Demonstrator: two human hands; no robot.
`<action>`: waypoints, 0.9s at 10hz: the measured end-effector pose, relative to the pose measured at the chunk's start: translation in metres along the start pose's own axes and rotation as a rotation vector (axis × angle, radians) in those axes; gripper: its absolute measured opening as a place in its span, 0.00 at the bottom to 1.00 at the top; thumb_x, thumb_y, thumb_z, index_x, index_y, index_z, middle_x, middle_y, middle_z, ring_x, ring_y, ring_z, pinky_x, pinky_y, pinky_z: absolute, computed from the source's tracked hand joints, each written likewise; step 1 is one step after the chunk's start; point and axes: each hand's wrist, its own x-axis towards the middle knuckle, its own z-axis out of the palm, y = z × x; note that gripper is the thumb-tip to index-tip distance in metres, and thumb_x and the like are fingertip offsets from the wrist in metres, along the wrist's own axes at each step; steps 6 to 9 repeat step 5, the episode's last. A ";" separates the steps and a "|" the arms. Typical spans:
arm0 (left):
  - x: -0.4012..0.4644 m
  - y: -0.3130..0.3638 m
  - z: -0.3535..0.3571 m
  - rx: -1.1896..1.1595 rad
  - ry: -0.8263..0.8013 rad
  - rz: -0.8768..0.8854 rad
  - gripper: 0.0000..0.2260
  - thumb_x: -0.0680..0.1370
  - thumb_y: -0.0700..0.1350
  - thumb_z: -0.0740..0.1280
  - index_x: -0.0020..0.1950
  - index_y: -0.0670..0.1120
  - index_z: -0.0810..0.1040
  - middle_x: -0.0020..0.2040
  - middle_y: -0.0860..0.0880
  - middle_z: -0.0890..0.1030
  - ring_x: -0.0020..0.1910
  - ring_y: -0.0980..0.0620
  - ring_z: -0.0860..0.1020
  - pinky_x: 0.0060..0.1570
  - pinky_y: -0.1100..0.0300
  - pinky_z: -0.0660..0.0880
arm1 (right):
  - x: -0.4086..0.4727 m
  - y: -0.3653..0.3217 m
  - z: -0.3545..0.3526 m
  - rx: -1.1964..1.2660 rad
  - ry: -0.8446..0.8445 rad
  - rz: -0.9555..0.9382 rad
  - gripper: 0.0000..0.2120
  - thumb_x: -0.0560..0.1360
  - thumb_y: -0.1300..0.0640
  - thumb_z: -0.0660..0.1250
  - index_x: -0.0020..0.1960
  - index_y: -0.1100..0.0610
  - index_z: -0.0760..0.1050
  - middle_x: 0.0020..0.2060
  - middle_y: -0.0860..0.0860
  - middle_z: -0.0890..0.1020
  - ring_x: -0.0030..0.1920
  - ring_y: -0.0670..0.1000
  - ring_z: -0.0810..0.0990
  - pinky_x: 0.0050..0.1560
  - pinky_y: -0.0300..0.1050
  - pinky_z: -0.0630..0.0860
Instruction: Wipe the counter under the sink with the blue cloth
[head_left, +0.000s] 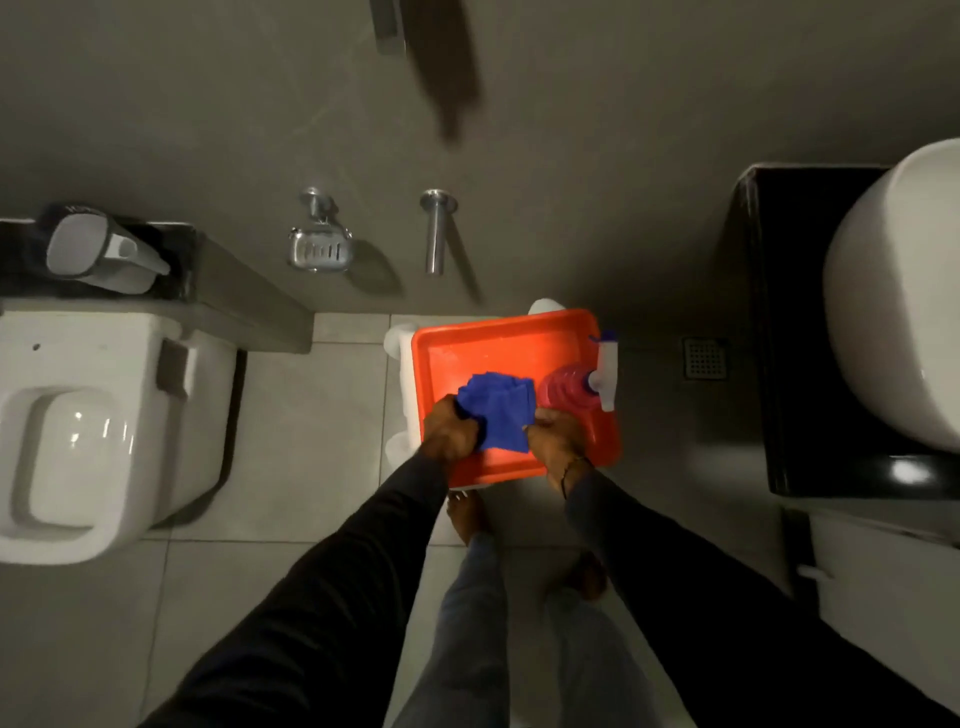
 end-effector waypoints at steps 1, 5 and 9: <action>0.007 -0.001 -0.003 0.028 -0.015 -0.004 0.23 0.74 0.36 0.65 0.69 0.40 0.74 0.65 0.38 0.79 0.64 0.37 0.78 0.65 0.43 0.75 | 0.005 0.001 0.001 -0.061 0.013 0.003 0.07 0.72 0.74 0.62 0.38 0.70 0.77 0.36 0.59 0.77 0.39 0.52 0.71 0.40 0.42 0.67; -0.069 0.032 -0.004 0.285 0.066 0.222 0.22 0.77 0.39 0.66 0.70 0.36 0.71 0.68 0.36 0.76 0.67 0.37 0.75 0.66 0.52 0.71 | -0.071 0.017 -0.111 -0.449 0.189 -0.267 0.12 0.74 0.59 0.63 0.54 0.59 0.82 0.56 0.60 0.84 0.57 0.63 0.81 0.57 0.51 0.79; -0.069 0.032 -0.004 0.285 0.066 0.222 0.22 0.77 0.39 0.66 0.70 0.36 0.71 0.68 0.36 0.76 0.67 0.37 0.75 0.66 0.52 0.71 | -0.071 0.017 -0.111 -0.449 0.189 -0.267 0.12 0.74 0.59 0.63 0.54 0.59 0.82 0.56 0.60 0.84 0.57 0.63 0.81 0.57 0.51 0.79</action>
